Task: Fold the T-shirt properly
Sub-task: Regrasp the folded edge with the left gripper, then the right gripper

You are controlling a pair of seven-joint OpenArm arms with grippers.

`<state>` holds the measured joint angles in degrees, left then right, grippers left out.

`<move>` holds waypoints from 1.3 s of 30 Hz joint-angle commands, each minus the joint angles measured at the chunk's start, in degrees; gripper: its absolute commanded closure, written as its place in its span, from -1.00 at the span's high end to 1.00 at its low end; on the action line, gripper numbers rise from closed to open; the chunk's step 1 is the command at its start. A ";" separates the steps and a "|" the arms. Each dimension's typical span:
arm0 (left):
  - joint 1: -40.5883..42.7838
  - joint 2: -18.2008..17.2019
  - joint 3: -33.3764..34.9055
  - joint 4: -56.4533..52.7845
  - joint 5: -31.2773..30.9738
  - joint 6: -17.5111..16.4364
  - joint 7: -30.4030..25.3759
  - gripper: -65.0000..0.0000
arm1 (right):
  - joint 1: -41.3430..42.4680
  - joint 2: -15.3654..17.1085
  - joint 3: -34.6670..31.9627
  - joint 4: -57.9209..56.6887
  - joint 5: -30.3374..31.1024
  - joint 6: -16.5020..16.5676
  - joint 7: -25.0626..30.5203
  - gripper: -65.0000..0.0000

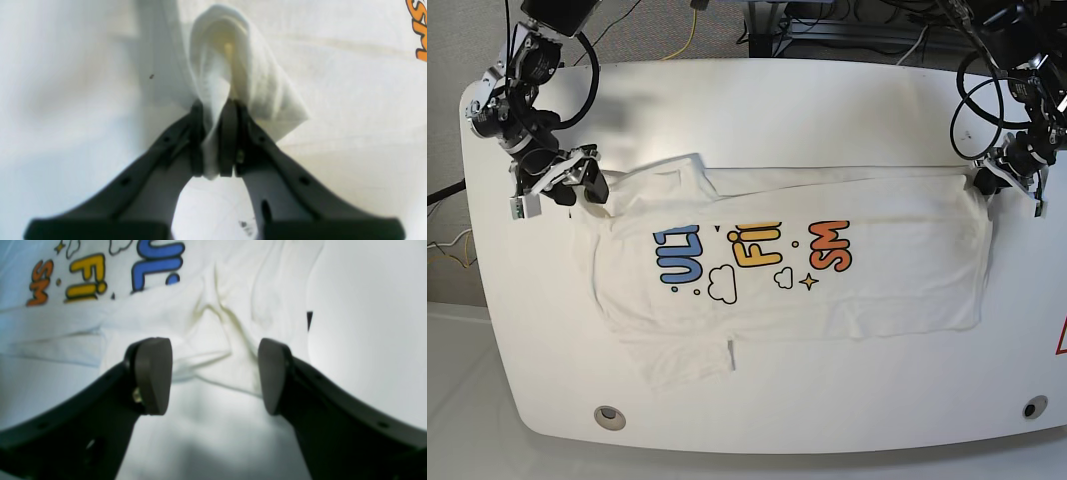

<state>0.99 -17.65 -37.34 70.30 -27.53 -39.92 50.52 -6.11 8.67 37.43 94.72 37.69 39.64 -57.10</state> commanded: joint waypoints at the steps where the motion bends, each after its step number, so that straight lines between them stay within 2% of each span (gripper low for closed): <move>1: 0.02 -1.12 -0.15 0.69 -0.30 -0.08 -0.10 -0.79 | 0.44 1.05 0.24 0.62 1.21 0.36 3.26 0.19; 7: 0.72 -1.12 -0.15 0.95 -0.30 -0.08 -0.10 -0.79 | 0.44 1.22 0.24 0.62 0.15 0.36 4.66 0.19; 17: 0.72 -1.12 -0.15 0.95 -0.30 -0.08 -0.10 -0.79 | 1.67 0.78 0.24 0.62 -9.87 0.36 4.93 0.19; 21: 0.72 -1.12 -0.15 0.95 -0.30 -0.08 -0.10 -0.78 | 1.58 0.78 0.24 0.62 -12.33 0.36 6.77 0.19; 29: 0.72 -1.12 -0.15 0.95 -0.30 -0.08 -0.10 -0.78 | 1.58 0.70 0.24 0.27 -14.97 0.36 8.97 0.19; 39: 0.72 -1.12 -0.15 0.86 -0.30 -0.08 -0.10 -0.78 | 2.90 0.70 0.24 -8.26 -15.58 0.36 10.64 0.19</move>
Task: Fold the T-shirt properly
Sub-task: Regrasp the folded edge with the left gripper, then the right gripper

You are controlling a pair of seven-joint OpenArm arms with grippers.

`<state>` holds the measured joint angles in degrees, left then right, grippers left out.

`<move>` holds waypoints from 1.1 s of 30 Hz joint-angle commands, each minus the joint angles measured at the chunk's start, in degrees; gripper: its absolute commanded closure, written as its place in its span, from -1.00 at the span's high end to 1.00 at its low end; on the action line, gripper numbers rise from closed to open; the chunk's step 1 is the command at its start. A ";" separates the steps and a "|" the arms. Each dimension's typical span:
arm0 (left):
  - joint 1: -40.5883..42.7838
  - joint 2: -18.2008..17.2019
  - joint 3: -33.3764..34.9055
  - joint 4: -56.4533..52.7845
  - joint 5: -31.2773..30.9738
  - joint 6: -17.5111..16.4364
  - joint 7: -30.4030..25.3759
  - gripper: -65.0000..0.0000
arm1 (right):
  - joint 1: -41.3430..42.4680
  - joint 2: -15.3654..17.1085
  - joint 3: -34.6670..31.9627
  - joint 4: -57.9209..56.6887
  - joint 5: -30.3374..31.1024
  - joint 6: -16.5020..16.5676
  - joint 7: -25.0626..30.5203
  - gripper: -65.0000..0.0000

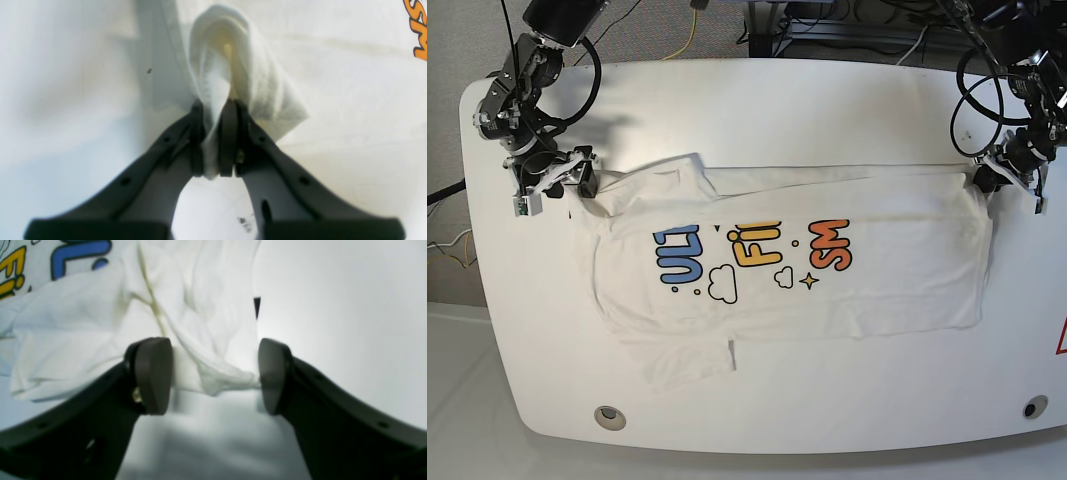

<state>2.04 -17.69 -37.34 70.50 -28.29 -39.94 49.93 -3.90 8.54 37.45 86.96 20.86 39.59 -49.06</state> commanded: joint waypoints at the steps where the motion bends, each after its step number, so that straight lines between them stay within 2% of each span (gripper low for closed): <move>1: -0.33 -1.08 -0.15 0.67 0.47 -0.06 0.49 -0.78 | 0.69 0.83 0.13 -1.02 1.25 0.41 3.48 0.19; 4: -0.33 -1.08 -0.15 0.67 0.47 -0.06 0.49 -0.78 | 0.34 0.83 -0.05 -2.34 1.25 0.41 5.76 0.19; 25: -0.33 -0.99 -0.15 0.67 0.47 -0.06 0.49 -0.78 | -0.54 1.27 -0.22 -8.67 1.16 0.41 9.54 0.17; 28: -0.33 -0.99 -0.15 0.67 0.47 -0.06 0.49 -0.78 | -0.80 1.27 -0.22 -8.67 1.16 0.41 9.54 -0.03; 32: -0.33 -0.99 -0.15 0.67 0.47 -0.06 0.49 -0.78 | -0.89 1.27 -0.22 -8.67 1.16 0.41 9.54 -0.64; 33: -0.33 -0.99 -0.15 0.67 0.47 -0.06 0.49 -0.78 | -0.89 1.27 -0.22 -8.67 1.16 0.41 9.54 -0.72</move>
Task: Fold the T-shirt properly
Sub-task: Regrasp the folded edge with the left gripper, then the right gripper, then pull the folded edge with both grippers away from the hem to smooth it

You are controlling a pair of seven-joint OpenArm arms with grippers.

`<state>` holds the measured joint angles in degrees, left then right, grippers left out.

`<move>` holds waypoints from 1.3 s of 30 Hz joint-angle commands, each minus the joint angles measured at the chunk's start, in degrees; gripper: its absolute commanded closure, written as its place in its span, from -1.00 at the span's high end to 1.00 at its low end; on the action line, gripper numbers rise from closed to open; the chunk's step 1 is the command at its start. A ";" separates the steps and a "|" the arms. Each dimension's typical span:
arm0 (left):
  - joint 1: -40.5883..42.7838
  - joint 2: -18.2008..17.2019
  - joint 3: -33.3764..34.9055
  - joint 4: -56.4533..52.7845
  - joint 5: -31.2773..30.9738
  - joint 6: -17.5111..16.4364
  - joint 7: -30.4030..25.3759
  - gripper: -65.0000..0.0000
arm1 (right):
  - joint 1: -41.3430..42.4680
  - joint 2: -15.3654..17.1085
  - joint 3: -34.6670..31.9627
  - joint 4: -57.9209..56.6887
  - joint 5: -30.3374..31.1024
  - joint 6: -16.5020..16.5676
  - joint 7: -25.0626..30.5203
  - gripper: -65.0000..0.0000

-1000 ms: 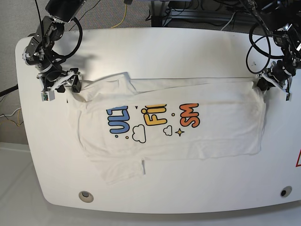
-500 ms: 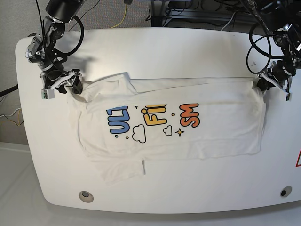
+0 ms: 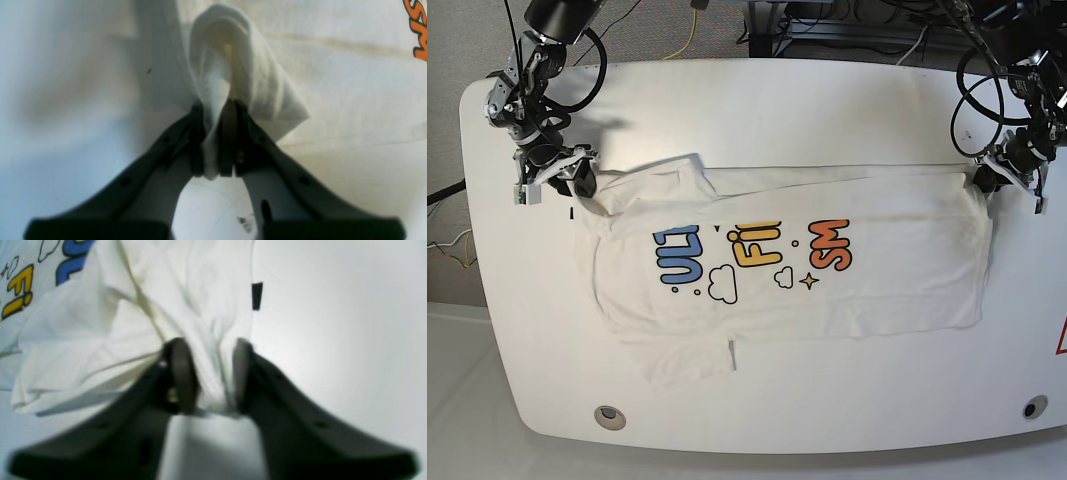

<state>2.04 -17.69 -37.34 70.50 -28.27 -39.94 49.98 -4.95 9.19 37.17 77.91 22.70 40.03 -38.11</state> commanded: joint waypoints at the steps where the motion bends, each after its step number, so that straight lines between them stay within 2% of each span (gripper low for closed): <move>1: -0.33 -0.99 -0.15 0.67 0.45 -0.06 0.44 -0.78 | 0.07 0.61 0.06 0.38 -0.68 -0.03 -1.41 -0.90; 3: -0.33 -0.99 -0.15 0.67 0.45 -0.06 0.44 -0.78 | 0.07 0.61 -0.02 0.38 -0.68 -0.03 -1.58 -0.95; 20: 1.78 -0.99 -0.15 0.93 0.27 -0.06 0.62 -0.78 | -2.57 0.61 0.06 0.73 -0.68 -0.03 -1.67 -0.91; 39: 6.70 -0.55 -0.15 0.93 0.45 -0.06 0.71 -0.78 | -7.84 0.26 0.50 6.79 -0.41 -0.03 -1.41 -0.91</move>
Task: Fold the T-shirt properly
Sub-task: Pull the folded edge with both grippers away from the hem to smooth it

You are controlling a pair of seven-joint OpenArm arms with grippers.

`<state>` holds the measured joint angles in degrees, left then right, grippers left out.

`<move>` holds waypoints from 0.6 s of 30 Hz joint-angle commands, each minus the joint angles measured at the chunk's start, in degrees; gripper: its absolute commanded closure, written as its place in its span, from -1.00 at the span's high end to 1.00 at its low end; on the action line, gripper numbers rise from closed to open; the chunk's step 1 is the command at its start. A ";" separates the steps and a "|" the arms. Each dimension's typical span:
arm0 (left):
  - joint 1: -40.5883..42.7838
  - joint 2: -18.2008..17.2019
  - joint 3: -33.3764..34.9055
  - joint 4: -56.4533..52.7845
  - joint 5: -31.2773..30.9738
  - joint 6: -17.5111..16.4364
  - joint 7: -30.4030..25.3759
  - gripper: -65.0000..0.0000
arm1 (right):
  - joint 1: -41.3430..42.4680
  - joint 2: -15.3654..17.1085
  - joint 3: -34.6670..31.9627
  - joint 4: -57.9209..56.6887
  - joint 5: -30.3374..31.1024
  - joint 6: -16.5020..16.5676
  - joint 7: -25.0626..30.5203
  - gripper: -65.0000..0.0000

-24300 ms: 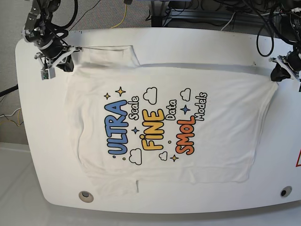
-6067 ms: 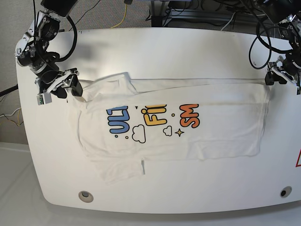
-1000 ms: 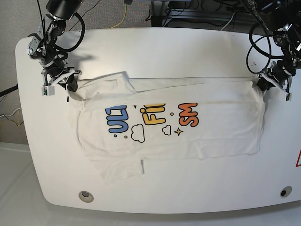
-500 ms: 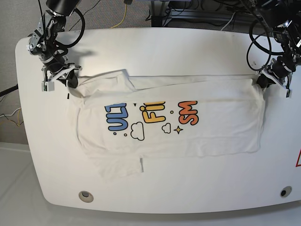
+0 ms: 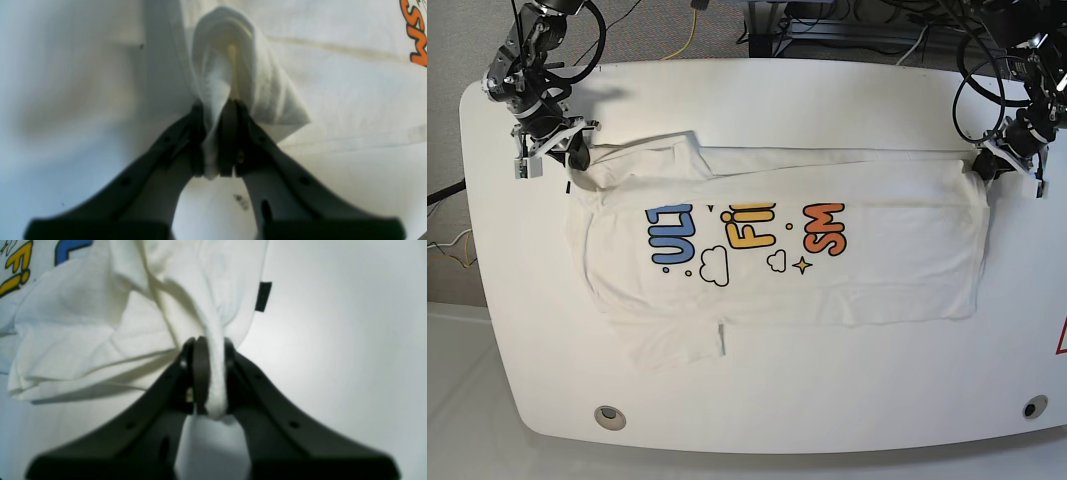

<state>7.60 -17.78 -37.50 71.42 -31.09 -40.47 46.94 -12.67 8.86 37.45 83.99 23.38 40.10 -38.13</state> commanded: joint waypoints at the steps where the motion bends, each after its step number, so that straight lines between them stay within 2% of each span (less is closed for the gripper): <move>1: 1.77 -0.46 0.00 0.01 3.27 0.47 3.74 -0.78 | -0.21 0.59 0.22 0.54 -1.18 -0.10 -1.39 -0.91; 7: 4.05 1.03 0.00 0.01 3.18 0.47 3.74 -0.78 | -2.15 0.59 0.22 0.72 -0.83 -0.10 -1.39 -0.91; 18: 5.99 1.03 0.00 0.01 3.18 0.47 3.74 -0.78 | -5.31 -0.03 0.22 0.72 -0.74 -0.10 -1.30 -0.91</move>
<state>12.12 -16.73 -37.82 72.03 -34.37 -41.06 43.83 -16.58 8.84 37.52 84.49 24.99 40.21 -36.25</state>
